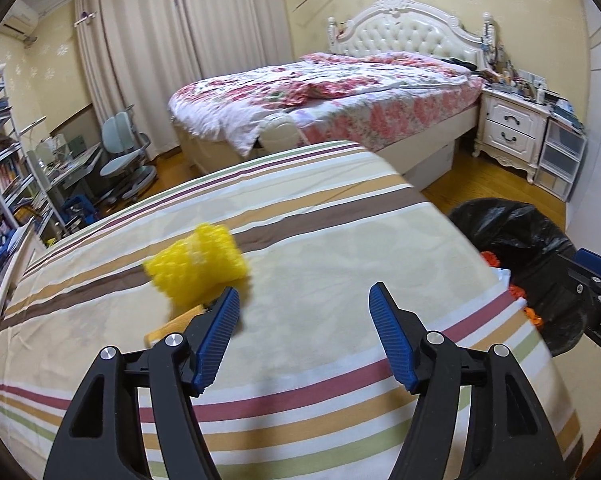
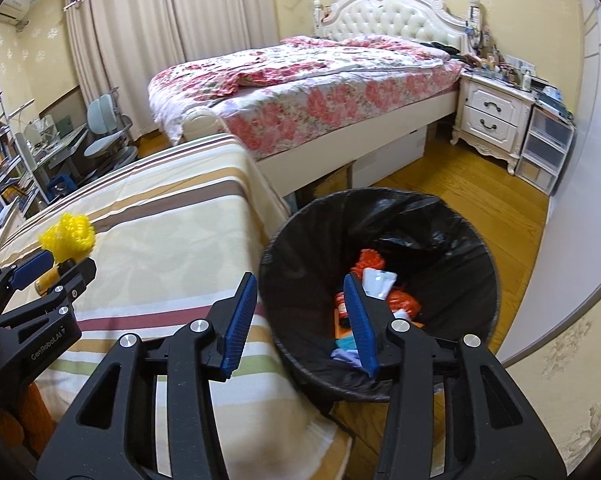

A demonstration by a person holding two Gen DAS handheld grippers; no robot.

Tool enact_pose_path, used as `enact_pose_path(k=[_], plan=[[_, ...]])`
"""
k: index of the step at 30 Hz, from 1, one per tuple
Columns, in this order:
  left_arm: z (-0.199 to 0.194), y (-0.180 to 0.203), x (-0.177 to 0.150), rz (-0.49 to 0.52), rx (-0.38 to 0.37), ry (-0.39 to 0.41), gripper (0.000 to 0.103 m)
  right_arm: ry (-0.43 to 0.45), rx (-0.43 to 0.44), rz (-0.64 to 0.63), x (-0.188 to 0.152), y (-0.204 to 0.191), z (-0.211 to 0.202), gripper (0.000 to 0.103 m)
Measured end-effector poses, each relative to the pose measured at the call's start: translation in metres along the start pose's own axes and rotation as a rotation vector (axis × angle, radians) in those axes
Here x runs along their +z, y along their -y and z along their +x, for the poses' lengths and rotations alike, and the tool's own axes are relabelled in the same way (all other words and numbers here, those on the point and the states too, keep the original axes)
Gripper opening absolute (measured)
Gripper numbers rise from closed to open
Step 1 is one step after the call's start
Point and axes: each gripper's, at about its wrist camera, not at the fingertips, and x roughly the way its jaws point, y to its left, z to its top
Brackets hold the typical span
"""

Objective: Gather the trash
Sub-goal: 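Move both open grippers back toward the yellow mesh and bottle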

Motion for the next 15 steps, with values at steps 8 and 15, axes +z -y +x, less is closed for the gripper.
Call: enact_pose_path(k=[8, 15], plan=[[0.011, -0.044, -0.007, -0.047, 0.074, -0.037, 0.069, -0.030, 0.053, -0.063, -0.005, -0.042, 0.008, 0.049], [0.030, -0.068, -0.008, -0.083, 0.035, -0.123, 0.069, -0.064, 0.079, -0.099, -0.007, -0.067, 0.019, 0.050]])
